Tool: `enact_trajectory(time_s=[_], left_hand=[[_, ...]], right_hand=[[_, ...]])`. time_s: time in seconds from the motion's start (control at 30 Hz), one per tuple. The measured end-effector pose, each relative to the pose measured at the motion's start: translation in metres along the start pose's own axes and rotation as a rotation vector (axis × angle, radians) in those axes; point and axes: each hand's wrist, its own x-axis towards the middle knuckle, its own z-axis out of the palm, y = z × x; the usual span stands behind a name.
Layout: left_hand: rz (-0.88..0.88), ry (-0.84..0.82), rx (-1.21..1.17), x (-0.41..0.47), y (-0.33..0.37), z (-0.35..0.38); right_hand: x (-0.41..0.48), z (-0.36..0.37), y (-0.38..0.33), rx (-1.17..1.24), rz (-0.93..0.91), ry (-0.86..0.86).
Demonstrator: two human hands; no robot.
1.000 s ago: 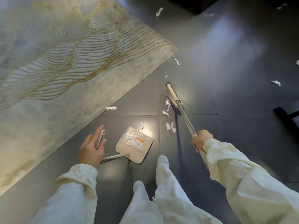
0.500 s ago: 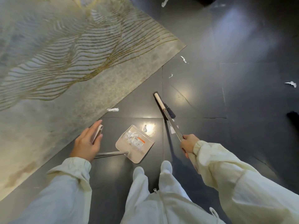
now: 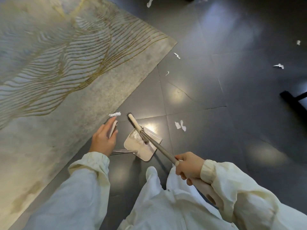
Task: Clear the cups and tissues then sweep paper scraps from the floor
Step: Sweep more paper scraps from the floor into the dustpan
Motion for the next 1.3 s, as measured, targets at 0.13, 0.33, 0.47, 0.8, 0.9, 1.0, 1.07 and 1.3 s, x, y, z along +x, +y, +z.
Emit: enact_trajectory(time_s=[0.13,0.33,0.47,0.8,0.9,1.0,1.07,1.3], left_hand=[[0.087,-0.112,-0.033,0.004,0.006,0.006],[0.288,-0.216,-0.013,0.013,0.05,0.032],[0.344,-0.274,0.039,0.019,0.085,0.057],[0.399,-0.322,0.162,0.042,0.142,0.114],[0.379,-0.295,0.165,0.044,0.14,0.112],[0.382,-0.282,0.207,0.042,0.133,0.106],[0.373,-0.239,0.21,0.04,0.127,0.099],[0.208,0.023,0.186,0.016,0.068,0.048]], right_hand=[[-0.01,0.006,0.009,0.015,-0.046,0.132],[-0.003,-0.028,0.032,0.113,-0.036,0.349],[0.019,-0.066,0.062,0.192,0.025,0.429],[0.043,-0.066,0.078,0.37,0.137,0.224],[0.017,-0.068,0.072,0.494,0.112,0.118],[-0.011,-0.08,0.065,0.461,0.07,0.082],[-0.027,-0.083,0.057,0.387,0.039,0.07],[-0.043,-0.092,0.001,0.14,-0.079,0.078]])
